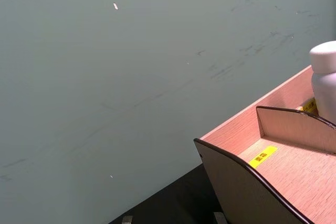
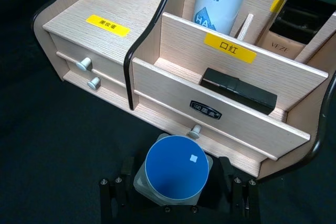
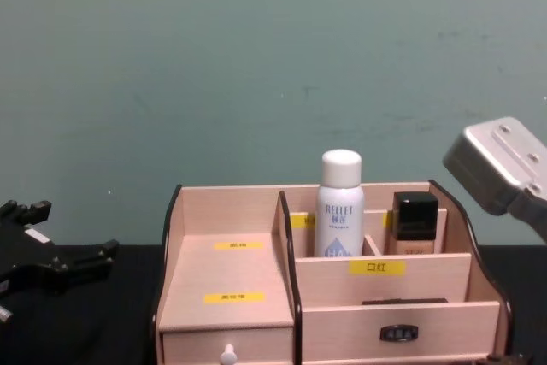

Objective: Pick up the facial cleanser and watermelon frost from the table and place them into the tiered storage box.

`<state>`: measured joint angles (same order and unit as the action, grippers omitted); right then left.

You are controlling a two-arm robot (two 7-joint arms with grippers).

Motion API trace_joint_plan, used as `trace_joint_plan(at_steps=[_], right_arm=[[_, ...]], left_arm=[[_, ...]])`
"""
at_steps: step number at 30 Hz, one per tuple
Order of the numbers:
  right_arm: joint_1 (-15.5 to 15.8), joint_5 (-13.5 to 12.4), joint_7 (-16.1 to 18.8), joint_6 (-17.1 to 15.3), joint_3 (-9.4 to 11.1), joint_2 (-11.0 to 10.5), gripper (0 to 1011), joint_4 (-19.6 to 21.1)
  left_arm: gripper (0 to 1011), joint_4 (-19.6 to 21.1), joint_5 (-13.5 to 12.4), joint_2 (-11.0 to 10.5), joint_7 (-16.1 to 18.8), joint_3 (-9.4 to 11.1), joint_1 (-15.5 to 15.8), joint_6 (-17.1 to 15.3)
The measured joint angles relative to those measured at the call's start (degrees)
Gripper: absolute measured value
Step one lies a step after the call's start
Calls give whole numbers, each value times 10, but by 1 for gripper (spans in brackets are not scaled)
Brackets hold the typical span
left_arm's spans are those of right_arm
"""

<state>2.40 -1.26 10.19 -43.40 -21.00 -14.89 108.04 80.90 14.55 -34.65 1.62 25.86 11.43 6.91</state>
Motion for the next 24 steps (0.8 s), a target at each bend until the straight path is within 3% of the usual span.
trace_joint_plan(at_steps=[24], right_arm=[[0, 15, 19, 8, 7, 7, 992, -10]], left_arm=[[1001, 0, 0, 0, 0, 0, 0, 0]])
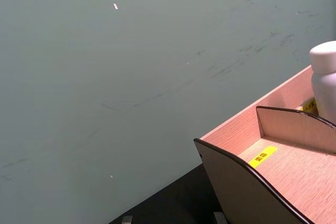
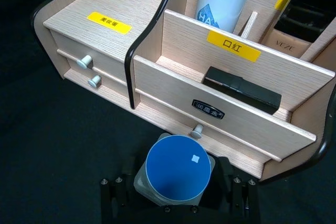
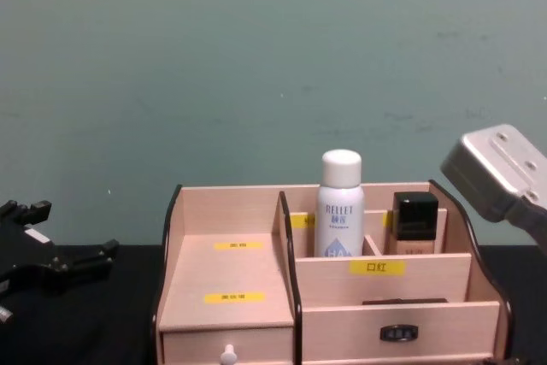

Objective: Pick up the facial cleanser and watermelon frost from the table and place them into the tiered storage box.

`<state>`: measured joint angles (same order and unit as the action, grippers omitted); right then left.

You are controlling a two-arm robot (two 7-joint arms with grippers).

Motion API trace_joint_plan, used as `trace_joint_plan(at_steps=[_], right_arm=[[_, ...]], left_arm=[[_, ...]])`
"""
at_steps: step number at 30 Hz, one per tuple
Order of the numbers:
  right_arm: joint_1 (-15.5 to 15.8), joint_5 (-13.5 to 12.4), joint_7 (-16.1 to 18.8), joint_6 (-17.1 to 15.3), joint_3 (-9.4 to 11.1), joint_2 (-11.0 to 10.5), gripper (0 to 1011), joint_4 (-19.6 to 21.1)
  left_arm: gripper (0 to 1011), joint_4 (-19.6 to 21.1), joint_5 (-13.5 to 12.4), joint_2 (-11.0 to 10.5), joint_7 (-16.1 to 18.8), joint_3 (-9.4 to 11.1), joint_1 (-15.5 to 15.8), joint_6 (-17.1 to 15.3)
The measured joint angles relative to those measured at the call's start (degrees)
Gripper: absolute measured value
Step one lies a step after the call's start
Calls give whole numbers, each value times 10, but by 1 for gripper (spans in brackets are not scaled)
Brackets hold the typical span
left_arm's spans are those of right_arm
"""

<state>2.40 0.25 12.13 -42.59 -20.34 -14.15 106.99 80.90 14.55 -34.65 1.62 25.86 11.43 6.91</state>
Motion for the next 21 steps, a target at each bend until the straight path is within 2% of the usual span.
trace_joint_plan(at_steps=[3, 12, 21], right_arm=[[0, 0, 0, 0, 0, 0, 959, 0], [0, -1, -1, 0, -1, 0, 730, 1], [0, -1, -2, -1, -1, 0, 728, 1]], left_arm=[[1001, 0, 0, 0, 0, 0, 0, 0], [1001, 0, 0, 0, 0, 0, 0, 0], [1001, 0, 0, 0, 0, 0, 0, 0]])
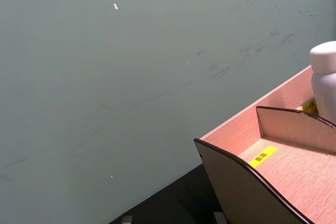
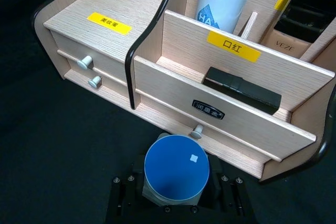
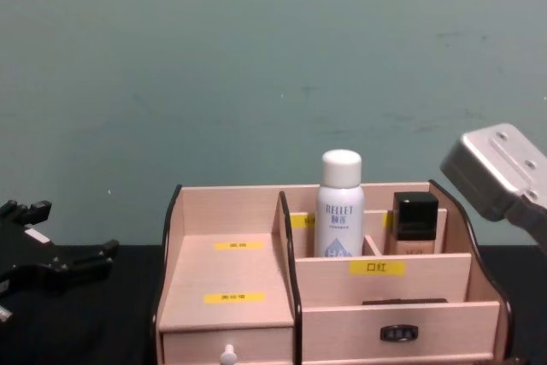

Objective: Pick up the facial cleanser and watermelon frost from the table and place them into the tiered storage box.

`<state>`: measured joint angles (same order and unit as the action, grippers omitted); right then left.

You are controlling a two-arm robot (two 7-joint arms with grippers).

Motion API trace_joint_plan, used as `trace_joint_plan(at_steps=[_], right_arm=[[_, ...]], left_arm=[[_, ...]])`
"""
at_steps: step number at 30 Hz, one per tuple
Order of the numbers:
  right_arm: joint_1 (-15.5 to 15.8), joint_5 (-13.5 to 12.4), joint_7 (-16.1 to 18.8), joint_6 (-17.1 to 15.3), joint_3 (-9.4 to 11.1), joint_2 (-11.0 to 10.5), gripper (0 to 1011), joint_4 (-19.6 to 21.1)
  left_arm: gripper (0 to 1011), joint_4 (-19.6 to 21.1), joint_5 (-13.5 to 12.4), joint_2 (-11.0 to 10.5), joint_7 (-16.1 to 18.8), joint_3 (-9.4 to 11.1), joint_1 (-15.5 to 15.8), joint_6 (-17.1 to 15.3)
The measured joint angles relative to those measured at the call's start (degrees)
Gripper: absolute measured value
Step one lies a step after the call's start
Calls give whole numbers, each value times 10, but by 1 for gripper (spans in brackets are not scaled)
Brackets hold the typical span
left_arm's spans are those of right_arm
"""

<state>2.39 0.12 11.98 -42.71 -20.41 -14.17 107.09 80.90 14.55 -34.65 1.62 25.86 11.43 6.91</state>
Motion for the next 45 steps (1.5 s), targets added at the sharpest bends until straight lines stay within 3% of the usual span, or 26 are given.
trace_joint_plan(at_steps=[13, 19, 23, 32, 45], right_arm=[[10, 1, 17, 12, 5, -7, 728, 17], [24, 3, 39, 19, 7, -18, 729, 44], [32, 7, 81, 23, -2, -31, 728, 96], [-3, 13, 104, 19, -19, -14, 729, 101], [-73, 31, 103, 15, -44, 34, 728, 41]], left_arm=[[1001, 0, 0, 0, 0, 0, 0, 0], [1001, 0, 0, 0, 0, 0, 0, 0], [1001, 0, 0, 0, 0, 0, 0, 0], [1001, 0, 0, 0, 0, 0, 0, 0], [1001, 0, 0, 0, 0, 0, 0, 0]])
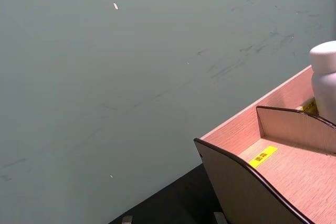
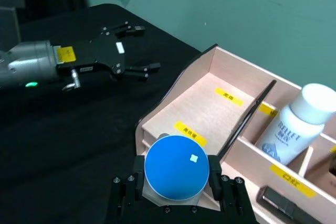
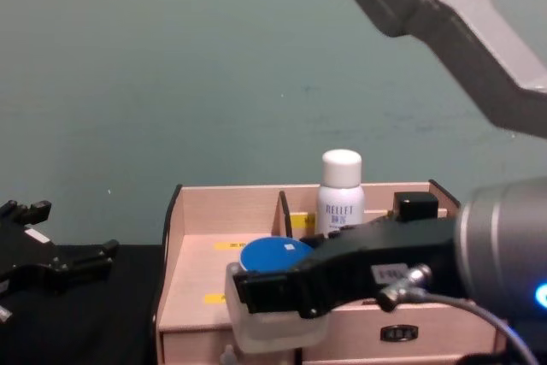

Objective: Pick up the facial cleanser and watermelon frost from the table and place them into the tiered storage box.

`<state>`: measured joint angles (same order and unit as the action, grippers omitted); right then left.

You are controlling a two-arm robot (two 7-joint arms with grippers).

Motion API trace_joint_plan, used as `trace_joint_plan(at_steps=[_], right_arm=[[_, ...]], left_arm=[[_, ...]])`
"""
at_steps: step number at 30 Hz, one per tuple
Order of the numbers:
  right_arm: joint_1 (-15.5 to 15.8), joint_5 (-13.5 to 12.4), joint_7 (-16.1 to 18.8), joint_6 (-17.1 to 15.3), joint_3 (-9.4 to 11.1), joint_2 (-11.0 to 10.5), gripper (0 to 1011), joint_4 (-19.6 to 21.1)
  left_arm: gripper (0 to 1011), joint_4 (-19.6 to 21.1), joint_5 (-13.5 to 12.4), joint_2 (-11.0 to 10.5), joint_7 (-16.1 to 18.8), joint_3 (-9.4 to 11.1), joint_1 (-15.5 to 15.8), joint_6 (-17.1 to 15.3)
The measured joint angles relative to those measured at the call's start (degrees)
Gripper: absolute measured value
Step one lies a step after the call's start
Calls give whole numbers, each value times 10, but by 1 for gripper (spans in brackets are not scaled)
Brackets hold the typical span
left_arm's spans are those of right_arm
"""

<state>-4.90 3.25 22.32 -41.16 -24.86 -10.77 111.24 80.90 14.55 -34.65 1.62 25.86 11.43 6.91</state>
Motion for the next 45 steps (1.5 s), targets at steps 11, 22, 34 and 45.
trace_joint_plan(at_steps=[11, 22, 34, 45], right_arm=[[-41, 24, -20, 9, -10, 49, 729, -71], [-72, 43, -38, 16, -1, 87, 728, -124], [-91, 48, -35, 28, 16, 111, 728, -161], [-100, 50, -37, 39, 16, 121, 729, -184]], left_arm=[[1001, 0, 0, 0, 0, 0, 0, 0], [1001, 0, 0, 0, 0, 0, 0, 0], [1001, 0, 0, 0, 0, 0, 0, 0], [1001, 0, 0, 0, 0, 0, 0, 0]])
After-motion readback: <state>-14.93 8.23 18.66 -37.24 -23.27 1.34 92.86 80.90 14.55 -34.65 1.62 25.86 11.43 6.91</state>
